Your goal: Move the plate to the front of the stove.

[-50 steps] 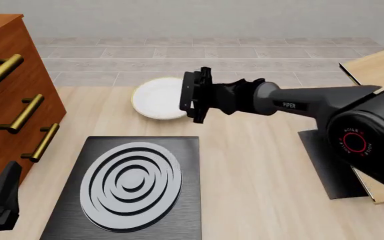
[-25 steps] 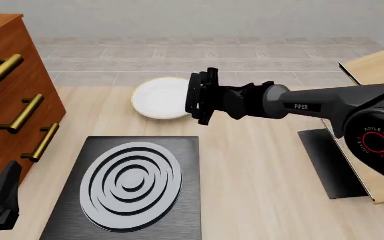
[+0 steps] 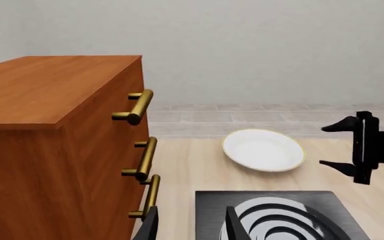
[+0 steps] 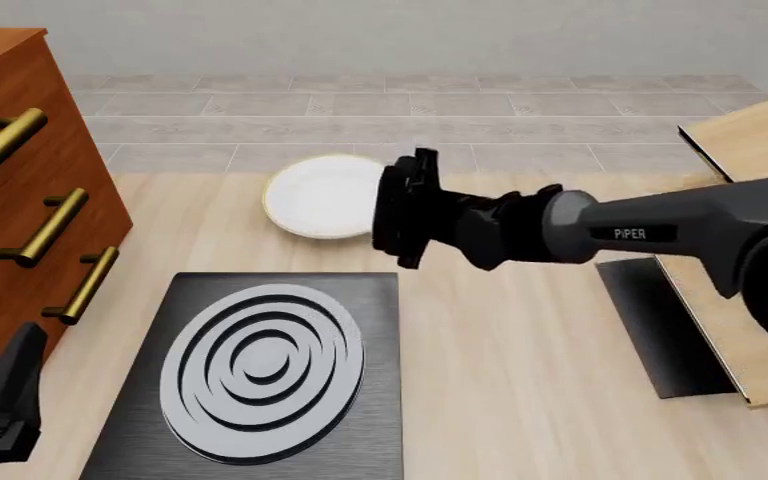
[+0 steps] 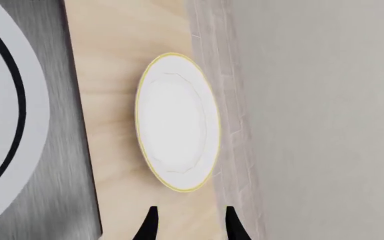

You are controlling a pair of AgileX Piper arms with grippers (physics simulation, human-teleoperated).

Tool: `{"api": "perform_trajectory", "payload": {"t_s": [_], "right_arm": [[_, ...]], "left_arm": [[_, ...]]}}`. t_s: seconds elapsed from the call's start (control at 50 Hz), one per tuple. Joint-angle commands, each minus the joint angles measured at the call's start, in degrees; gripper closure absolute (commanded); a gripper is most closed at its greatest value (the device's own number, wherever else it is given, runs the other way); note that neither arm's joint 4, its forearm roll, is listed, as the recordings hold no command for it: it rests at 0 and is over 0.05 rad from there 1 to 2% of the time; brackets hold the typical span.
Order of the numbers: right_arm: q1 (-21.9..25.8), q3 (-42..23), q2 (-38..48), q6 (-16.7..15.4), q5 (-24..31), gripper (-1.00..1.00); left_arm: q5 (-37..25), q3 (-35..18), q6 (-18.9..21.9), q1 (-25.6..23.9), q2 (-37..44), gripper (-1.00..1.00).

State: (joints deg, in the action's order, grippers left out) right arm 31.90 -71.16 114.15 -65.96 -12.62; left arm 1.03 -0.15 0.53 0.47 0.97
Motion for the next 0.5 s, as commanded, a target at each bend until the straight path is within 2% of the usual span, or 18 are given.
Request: {"api": "perform_trajectory", "payload": {"t_s": [0.02, 0.08, 0.1, 0.24, 0.5], "right_arm": [[0.9, 10.4, -6.0, -1.2, -7.4, -1.0], [0.9, 11.2, -6.6, -1.3, -7.9, -1.0], [0.9, 14.4, -9.0, -1.7, -10.0, -1.0], [0.3, 20.7, -13.8, -3.0, -14.3, -1.0], [-0.9, 27.9, -18.2, -4.5, -18.7, -1.0]], "left_arm": [[-0.2, 0.0, 0.0, -0.2, -0.3, -1.0], [-0.3, 0.0, 0.0, -0.3, -0.3, -1.0], [-0.6, -0.1, -0.2, -0.2, -0.4, -1.0], [-0.5, -0.2, -0.1, -0.2, -0.2, -1.0], [-0.1, -0.1, 0.0, -0.2, 0.0, -1.0]]}}
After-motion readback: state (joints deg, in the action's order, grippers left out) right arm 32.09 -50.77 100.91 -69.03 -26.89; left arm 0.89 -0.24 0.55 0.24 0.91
